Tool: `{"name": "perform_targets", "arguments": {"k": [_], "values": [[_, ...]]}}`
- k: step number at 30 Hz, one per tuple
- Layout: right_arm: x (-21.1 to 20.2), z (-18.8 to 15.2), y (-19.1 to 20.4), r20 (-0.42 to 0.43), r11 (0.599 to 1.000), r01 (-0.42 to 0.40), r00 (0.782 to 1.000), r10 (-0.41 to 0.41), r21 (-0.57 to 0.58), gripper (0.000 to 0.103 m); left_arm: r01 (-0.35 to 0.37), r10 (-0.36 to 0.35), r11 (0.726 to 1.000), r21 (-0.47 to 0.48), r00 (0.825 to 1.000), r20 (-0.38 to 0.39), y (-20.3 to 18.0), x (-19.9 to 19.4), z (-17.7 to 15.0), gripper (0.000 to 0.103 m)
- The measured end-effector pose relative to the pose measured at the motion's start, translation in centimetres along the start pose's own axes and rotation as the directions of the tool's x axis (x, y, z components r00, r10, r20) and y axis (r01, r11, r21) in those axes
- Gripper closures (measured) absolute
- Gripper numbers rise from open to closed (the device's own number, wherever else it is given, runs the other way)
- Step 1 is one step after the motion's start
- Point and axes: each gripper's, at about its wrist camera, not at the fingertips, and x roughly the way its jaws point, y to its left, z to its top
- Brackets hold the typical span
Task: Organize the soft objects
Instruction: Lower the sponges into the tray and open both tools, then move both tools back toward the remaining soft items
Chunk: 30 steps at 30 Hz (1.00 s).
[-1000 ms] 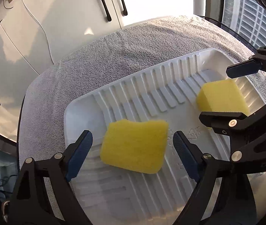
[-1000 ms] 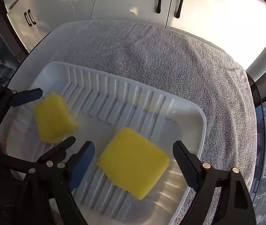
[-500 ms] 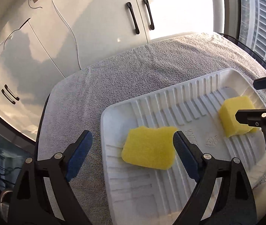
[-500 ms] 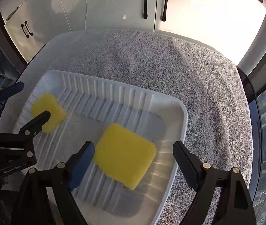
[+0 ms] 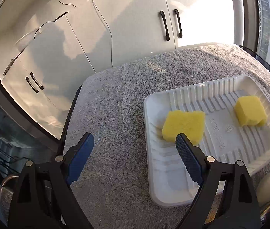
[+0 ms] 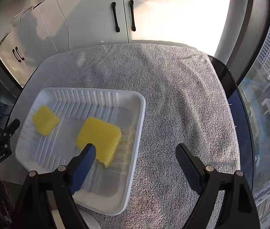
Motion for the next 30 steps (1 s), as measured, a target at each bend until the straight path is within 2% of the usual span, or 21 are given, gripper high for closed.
{"name": "perform_targets", "arguments": {"k": [4, 10, 13, 18, 25, 27, 30], "values": [[-1.7, -2.3, -1.5, 0.007, 0.999, 0.007, 1.000, -0.008, 0.041, 0.016, -0.048, 0.048, 0.998, -0.033, 0.999, 0.014, 1.6, -1.9, -2.0, 0.015], [-3.6, -6.3, -3.4, 0.014, 0.997, 0.020, 1.000, -0.021, 0.080, 0.016, -0.058, 0.059, 0.994, -0.093, 0.998, 0.005, 4.1, -3.9, -5.2, 0.015], [-4.3, -8.5, -4.2, 0.007, 0.994, 0.028, 1.000, -0.029, 0.108, 0.016, -0.062, 0.062, 0.990, -0.127, 0.998, -0.006, 5.3, -4.8, -7.2, 0.015], [-5.5, -12.7, -5.3, -0.007, 0.981, -0.005, 1.000, 0.007, 0.192, 0.015, -0.032, 0.028, 0.982, -0.187, 0.999, -0.022, 6.4, -6.9, -10.8, 0.015], [-7.5, -19.4, -5.2, -0.022, 0.973, -0.016, 1.000, 0.022, 0.232, 0.015, -0.062, 0.053, 0.978, -0.199, 0.997, -0.053, 6.6, -8.3, -15.5, 0.015], [-8.0, -20.9, -4.9, -0.024, 0.970, -0.035, 0.999, 0.043, 0.242, 0.015, -0.103, 0.094, 0.978, -0.183, 0.994, -0.055, 6.4, -8.7, -16.5, 0.015], [-8.8, -22.5, -4.5, -0.016, 0.971, -0.008, 1.000, 0.012, 0.239, 0.015, -0.139, 0.131, 0.977, -0.159, 0.990, -0.057, 6.1, -9.6, -17.8, 0.015]]}}
